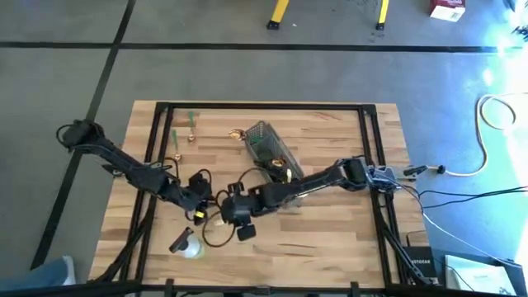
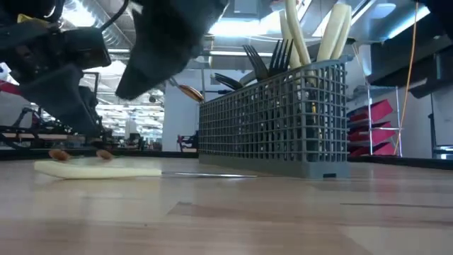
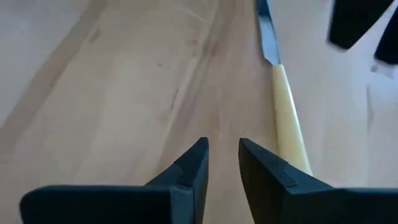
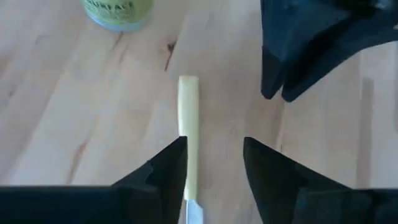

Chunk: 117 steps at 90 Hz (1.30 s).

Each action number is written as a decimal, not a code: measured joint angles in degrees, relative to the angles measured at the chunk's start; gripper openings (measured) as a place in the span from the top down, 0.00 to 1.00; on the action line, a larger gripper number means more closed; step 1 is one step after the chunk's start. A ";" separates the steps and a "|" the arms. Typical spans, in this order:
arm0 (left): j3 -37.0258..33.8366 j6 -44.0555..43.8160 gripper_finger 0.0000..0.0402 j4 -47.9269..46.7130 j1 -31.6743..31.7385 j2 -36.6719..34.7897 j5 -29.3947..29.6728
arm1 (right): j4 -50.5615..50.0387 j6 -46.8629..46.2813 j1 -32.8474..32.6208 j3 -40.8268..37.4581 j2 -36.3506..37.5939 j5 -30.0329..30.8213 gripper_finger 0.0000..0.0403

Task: Sort silverware
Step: Put the silver knife into the cutlery rack

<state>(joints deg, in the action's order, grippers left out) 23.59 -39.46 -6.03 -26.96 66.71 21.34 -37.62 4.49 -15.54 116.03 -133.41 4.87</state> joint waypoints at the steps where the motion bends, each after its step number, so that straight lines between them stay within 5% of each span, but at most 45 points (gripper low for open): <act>1: 0.00 -0.11 0.82 0.03 0.00 0.00 0.09 | -0.03 0.08 -0.03 0.00 -0.06 0.01 0.61; 25: -0.02 -1.27 0.82 0.66 0.00 0.03 1.59 | 0.38 -1.11 0.01 -0.24 -2.18 -1.58 0.46; 117: -3.45 -6.64 0.82 2.63 -0.15 0.05 4.66 | 11.24 -4.26 1.37 -0.24 -10.03 -5.78 0.53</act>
<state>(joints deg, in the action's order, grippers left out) 20.14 -46.11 -3.40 -27.11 66.76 26.00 -26.38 0.23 -14.17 115.79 -143.44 -0.91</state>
